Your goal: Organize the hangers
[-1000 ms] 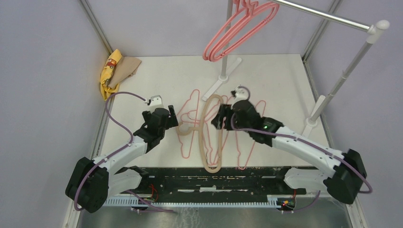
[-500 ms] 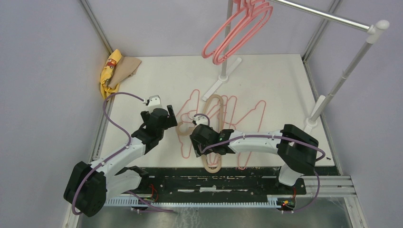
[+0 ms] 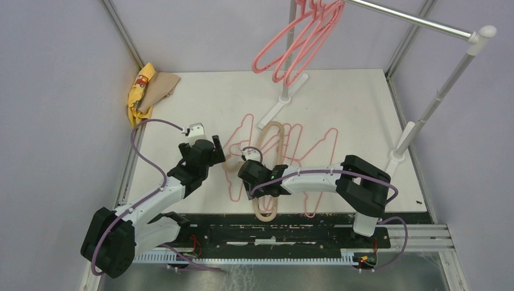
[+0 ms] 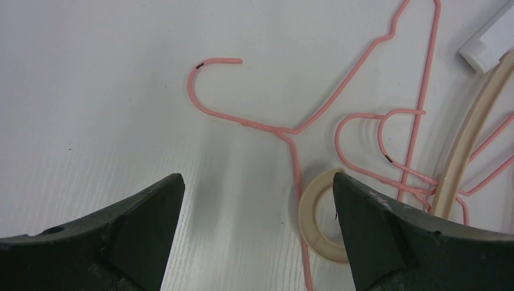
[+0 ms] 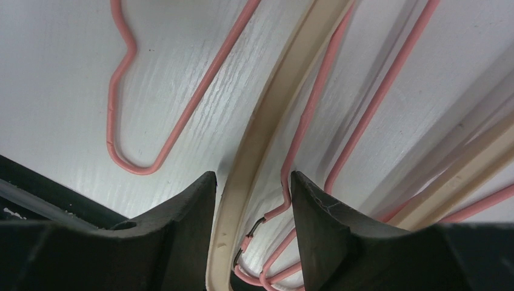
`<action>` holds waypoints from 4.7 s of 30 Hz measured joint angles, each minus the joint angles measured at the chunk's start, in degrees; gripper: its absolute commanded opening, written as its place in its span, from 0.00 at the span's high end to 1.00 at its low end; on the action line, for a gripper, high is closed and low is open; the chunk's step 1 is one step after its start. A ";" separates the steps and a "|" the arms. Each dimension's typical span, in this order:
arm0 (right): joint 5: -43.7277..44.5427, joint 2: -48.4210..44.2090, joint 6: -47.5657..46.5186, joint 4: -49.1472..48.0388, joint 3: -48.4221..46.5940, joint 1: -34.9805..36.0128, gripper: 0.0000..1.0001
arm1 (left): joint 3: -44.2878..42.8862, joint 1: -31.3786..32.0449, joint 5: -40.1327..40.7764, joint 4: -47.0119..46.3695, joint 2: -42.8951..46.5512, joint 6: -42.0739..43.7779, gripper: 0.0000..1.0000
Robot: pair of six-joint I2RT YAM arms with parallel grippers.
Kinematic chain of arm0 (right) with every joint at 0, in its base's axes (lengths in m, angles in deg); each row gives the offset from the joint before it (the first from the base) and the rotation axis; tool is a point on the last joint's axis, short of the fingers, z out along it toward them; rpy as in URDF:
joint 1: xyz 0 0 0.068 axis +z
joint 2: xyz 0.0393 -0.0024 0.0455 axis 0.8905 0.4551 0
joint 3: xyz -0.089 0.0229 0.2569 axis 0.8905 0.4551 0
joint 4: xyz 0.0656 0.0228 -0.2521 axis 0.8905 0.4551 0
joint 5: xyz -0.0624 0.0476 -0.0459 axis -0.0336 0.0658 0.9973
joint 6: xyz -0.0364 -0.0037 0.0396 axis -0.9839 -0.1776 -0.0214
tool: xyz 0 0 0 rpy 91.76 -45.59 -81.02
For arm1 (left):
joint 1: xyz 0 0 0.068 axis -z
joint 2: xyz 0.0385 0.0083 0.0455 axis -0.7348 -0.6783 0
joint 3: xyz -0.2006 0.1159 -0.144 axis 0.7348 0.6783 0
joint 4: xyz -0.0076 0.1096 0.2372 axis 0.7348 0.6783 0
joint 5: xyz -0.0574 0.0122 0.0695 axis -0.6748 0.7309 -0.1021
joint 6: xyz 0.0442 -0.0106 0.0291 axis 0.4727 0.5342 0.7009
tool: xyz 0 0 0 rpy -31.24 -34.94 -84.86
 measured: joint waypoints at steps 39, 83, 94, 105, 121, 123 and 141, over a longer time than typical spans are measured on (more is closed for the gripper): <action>7.78 -2.05 1.70 3.91 0.44 0.00 0.77 | 1.42 0.00 0.11 0.63 2.12 -0.04 0.01; 27.85 -62.18 -1.25 19.82 2.56 -2.19 0.99 | -1.64 0.02 0.07 0.92 0.92 -0.07 0.01; 18.86 -51.67 -2.62 7.78 -8.85 -17.66 0.99 | -1.81 0.02 0.02 0.90 0.94 -0.07 0.01; 0.96 -43.85 3.43 -1.73 -11.30 -33.22 0.99 | -1.92 0.02 0.07 0.90 1.11 -0.07 0.01; -22.23 -28.44 22.75 -26.56 -11.61 -54.64 0.99 | -2.56 0.02 0.22 0.87 -1.16 -0.04 0.01; -23.45 -27.30 23.71 -28.37 -11.67 -54.84 0.99 | -2.84 0.02 0.35 0.85 -1.75 -0.04 0.01; -26.18 -18.91 27.06 -31.76 -16.61 -57.35 0.87 | -3.23 0.02 1.81 0.83 -3.15 -0.02 0.01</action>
